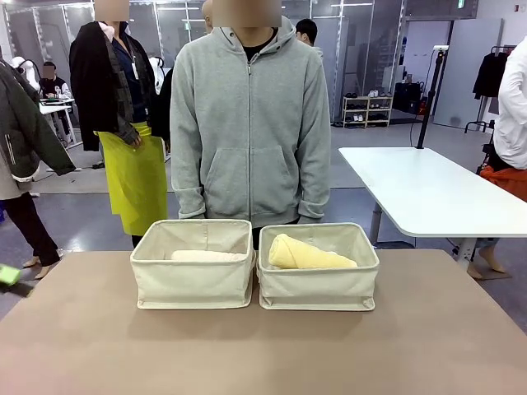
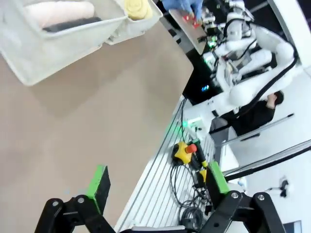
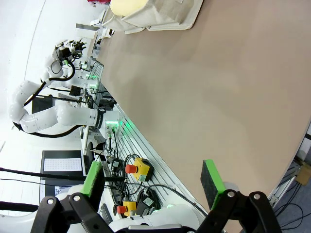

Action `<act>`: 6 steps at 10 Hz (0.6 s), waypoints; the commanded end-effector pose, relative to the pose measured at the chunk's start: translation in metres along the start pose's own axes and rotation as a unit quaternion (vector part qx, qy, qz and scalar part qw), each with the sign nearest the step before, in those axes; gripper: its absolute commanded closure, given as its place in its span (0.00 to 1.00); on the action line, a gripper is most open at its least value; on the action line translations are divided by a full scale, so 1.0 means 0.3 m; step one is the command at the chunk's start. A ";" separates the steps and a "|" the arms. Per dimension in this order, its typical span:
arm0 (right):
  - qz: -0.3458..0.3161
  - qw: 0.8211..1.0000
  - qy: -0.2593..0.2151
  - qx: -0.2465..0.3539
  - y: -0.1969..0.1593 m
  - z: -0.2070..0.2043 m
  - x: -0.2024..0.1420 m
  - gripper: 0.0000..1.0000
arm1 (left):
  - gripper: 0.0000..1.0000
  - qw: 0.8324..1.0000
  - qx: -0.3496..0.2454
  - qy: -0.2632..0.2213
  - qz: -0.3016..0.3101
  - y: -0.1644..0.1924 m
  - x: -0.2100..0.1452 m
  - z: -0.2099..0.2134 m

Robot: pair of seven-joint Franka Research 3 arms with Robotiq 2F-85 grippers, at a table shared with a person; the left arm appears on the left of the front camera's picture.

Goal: Divide the towels into two baskets.
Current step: Pick up one hotel-folded towel from the bottom of the table and place it in the Fabric basket indicated by the person.

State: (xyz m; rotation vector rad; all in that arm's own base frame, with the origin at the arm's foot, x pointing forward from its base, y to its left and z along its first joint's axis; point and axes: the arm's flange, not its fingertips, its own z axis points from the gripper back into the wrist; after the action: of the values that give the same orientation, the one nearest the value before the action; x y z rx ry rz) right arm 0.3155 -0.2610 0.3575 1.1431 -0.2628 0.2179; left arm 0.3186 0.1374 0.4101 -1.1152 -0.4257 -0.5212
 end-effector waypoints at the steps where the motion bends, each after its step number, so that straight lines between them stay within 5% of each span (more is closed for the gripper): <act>1: 0.000 1.000 0.000 -0.006 0.009 -0.005 -0.007 0.00 | 0.00 0.998 -0.003 -0.058 -0.006 0.038 -0.042 0.028; 4: 0.000 1.000 0.000 -0.006 0.009 -0.005 -0.007 0.00 | 0.00 0.995 0.016 -0.097 0.003 0.117 -0.079 0.044; 6: 0.000 1.000 0.000 -0.006 0.009 -0.005 -0.007 0.00 | 0.00 0.998 0.007 -0.062 0.024 0.072 -0.105 0.066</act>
State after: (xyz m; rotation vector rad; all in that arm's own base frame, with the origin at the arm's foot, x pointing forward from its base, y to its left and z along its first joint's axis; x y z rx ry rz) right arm 0.3156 -0.2609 0.3574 1.1433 -0.2626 0.2180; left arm 0.3101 0.1676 0.3786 -1.1515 -0.5250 -0.3951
